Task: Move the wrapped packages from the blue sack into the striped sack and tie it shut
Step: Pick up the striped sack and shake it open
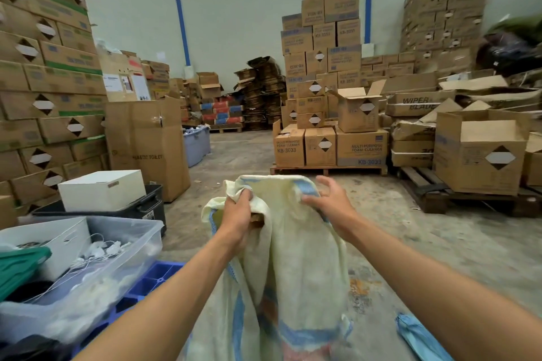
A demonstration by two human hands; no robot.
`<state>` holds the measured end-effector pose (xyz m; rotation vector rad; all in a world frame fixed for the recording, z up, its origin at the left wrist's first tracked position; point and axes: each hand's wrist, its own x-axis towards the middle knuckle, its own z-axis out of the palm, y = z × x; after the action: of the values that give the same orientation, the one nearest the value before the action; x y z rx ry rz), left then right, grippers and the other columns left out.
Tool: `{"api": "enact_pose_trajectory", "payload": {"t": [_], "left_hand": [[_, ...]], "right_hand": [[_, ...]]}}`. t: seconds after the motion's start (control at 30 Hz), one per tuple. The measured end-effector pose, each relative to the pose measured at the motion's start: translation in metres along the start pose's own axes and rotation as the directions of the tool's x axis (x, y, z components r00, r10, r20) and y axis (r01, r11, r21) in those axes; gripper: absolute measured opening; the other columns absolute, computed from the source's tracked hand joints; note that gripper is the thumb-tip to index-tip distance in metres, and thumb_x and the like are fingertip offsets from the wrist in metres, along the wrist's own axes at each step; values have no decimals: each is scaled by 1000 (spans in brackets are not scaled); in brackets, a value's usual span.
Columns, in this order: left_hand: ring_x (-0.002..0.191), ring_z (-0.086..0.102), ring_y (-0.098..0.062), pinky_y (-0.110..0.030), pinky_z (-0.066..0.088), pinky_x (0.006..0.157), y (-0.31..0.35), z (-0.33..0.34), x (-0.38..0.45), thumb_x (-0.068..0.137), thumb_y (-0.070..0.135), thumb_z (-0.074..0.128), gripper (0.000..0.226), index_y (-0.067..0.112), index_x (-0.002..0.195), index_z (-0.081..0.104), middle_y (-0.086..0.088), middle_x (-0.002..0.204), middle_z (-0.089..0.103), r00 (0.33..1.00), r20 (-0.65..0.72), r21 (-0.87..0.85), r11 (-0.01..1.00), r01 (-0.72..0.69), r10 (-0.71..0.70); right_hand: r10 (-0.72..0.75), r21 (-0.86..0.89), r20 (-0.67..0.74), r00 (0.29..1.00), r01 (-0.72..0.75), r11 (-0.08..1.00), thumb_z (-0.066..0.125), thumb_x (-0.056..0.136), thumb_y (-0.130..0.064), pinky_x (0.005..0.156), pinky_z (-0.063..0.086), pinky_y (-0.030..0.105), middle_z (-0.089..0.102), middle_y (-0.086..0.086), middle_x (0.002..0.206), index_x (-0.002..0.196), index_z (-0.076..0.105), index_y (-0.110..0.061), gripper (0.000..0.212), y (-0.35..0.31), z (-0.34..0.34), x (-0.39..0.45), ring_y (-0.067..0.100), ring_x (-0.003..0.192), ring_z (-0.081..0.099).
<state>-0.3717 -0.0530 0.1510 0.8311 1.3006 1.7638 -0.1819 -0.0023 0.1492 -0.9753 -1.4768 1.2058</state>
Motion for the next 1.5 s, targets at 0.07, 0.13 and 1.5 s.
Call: {"api": "enact_pose_trajectory", "payload": {"t": [0.07, 0.13, 1.5], "left_hand": [[89, 65, -29, -48, 55, 84, -2, -6, 9, 94, 21, 54, 15, 19, 109, 54, -9, 96, 65, 998, -53, 93, 995, -37, 42], [104, 64, -31, -50, 51, 95, -4, -14, 15, 90, 25, 61, 23, 21, 111, 53, -9, 111, 65, 989, -118, 206, 976, -68, 94], [127, 37, -28, -47, 37, 107, 38, -15, -55, 68, 15, 74, 93, 26, 143, 19, -8, 136, 31, 900, 215, 907, 263, -328, 380]], "right_hand": [[46, -125, 118, 992, -31, 992, 75, 81, -7, 73, 56, 28, 69, 1, 96, 118, 62, -17, 41, 17, -2, -4, 15, 85, 68], [57, -426, 174, 983, 23, 904, 69, 87, -8, 61, 42, 25, 60, -1, 72, 89, 72, -10, 4, 25, 1, -7, 12, 66, 55], [-44, -212, 4, 999, 44, 976, 50, 101, -25, 82, 54, 40, 70, 9, 98, 99, 70, -10, 25, -28, -38, -45, 22, 88, 64]]}}
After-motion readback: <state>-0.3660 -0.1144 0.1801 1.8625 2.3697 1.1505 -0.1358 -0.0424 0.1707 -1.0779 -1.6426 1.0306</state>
